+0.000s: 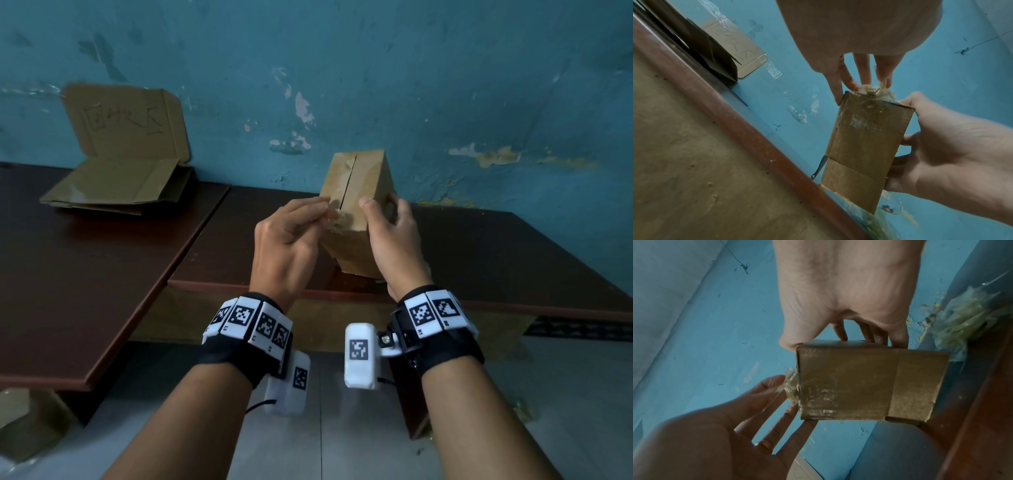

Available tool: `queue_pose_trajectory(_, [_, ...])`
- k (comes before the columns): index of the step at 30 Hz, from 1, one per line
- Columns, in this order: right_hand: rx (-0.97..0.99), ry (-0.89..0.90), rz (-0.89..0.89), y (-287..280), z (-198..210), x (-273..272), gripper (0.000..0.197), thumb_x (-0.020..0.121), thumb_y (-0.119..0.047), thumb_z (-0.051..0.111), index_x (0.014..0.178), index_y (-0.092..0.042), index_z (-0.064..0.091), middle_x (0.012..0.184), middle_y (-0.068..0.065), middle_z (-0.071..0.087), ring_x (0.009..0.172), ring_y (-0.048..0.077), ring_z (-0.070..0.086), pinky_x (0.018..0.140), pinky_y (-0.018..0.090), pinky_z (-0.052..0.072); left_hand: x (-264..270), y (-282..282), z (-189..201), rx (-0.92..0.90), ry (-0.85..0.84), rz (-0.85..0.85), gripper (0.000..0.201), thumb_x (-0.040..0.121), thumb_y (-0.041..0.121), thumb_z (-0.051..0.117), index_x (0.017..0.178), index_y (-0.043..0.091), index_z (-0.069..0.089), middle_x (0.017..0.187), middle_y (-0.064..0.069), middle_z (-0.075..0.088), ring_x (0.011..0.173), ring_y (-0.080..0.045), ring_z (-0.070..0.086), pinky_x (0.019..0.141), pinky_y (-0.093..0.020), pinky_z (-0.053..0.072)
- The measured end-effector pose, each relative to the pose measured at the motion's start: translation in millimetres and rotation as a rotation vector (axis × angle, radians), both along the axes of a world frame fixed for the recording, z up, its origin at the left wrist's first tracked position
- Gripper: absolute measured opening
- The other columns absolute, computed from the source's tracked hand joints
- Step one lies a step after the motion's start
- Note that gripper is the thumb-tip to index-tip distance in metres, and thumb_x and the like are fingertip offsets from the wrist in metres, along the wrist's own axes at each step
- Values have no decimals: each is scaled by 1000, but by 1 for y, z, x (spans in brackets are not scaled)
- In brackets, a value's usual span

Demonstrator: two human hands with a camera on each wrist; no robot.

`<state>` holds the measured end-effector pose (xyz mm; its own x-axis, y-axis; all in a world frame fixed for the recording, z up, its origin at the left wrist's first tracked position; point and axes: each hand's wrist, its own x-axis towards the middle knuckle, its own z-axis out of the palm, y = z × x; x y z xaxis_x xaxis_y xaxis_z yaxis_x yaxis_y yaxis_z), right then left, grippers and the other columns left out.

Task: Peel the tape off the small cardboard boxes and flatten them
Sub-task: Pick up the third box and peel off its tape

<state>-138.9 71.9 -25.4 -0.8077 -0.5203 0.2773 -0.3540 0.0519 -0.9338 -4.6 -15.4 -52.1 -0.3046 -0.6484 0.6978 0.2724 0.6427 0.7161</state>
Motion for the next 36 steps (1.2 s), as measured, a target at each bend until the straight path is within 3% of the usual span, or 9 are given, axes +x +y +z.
queue_pose_trajectory(3, [-6, 6, 1, 0, -2, -1, 72, 94, -61, 62, 155, -26, 45, 136, 3, 63, 118, 19, 63, 83, 33, 50, 1, -2, -2, 46, -9, -70, 19, 96, 18, 68, 103, 16, 86, 122, 6, 79, 121, -17, 71, 104, -53, 56])
queue_pose_trajectory(6, [2, -3, 0, 0, -2, -1, 80, 89, -67, 60, 156, -28, 44, 138, 4, 61, 119, 20, 63, 86, 36, 54, 5, -2, 0, 63, -9, -123, 40, 99, 21, 47, 101, 12, 85, 123, 0, 78, 123, -19, 70, 103, -56, 55])
queue_pose_trajectory(8, [4, 4, -5, 0, -1, 0, 84, 85, -70, 59, 156, -28, 44, 139, 4, 61, 120, 21, 63, 94, 40, 55, 6, 1, 4, 47, -43, -109, 34, 101, 21, 50, 100, 12, 83, 120, 1, 78, 118, -17, 71, 100, -54, 57])
queue_pose_trajectory(10, [4, 19, -1, -1, -1, 0, 80, 89, -67, 61, 157, -27, 44, 140, 6, 60, 119, 21, 62, 87, 34, 53, 4, 3, 7, -38, -120, -50, 10, 98, 25, 72, 102, 17, 78, 113, 5, 74, 108, -16, 71, 94, -50, 59])
queue_pose_trajectory(12, [9, 26, -2, -1, -2, 0, 74, 95, -62, 63, 157, -27, 43, 141, 7, 57, 119, 21, 60, 80, 30, 49, 2, 3, 5, -121, -188, 1, 24, 89, 28, 88, 104, 18, 72, 114, 5, 64, 104, -16, 70, 89, -43, 63])
queue_pose_trajectory(14, [12, 32, -4, -1, -3, 0, 75, 95, -62, 64, 158, -27, 43, 144, 6, 56, 122, 21, 59, 89, 34, 50, 1, 0, 5, -115, -186, 19, 30, 83, 22, 92, 104, 16, 71, 118, 1, 55, 106, -15, 67, 85, -36, 64])
queue_pose_trajectory(22, [32, 37, 0, -1, -2, 0, 78, 96, -64, 61, 161, -28, 38, 148, 8, 52, 127, 24, 56, 101, 41, 50, 5, -3, 8, -186, -173, 20, 19, 89, 8, 86, 100, 13, 70, 106, 4, 64, 94, -15, 66, 76, -30, 59])
queue_pose_trajectory(28, [31, 28, 7, -1, -2, -1, 78, 97, -64, 58, 162, -25, 37, 150, 9, 52, 131, 27, 55, 97, 37, 42, 3, -5, 4, -168, -146, 32, 14, 95, 5, 78, 101, 12, 69, 102, 4, 68, 94, -16, 67, 76, -32, 57])
queue_pose_trajectory(36, [39, 22, 1, -1, 2, -1, 94, 83, -74, 48, 160, -22, 40, 151, 12, 54, 136, 30, 55, 102, 42, 45, 0, -1, 4, -100, -134, 25, 12, 102, -1, 66, 107, 10, 70, 102, 6, 74, 99, -2, 70, 80, -14, 50])
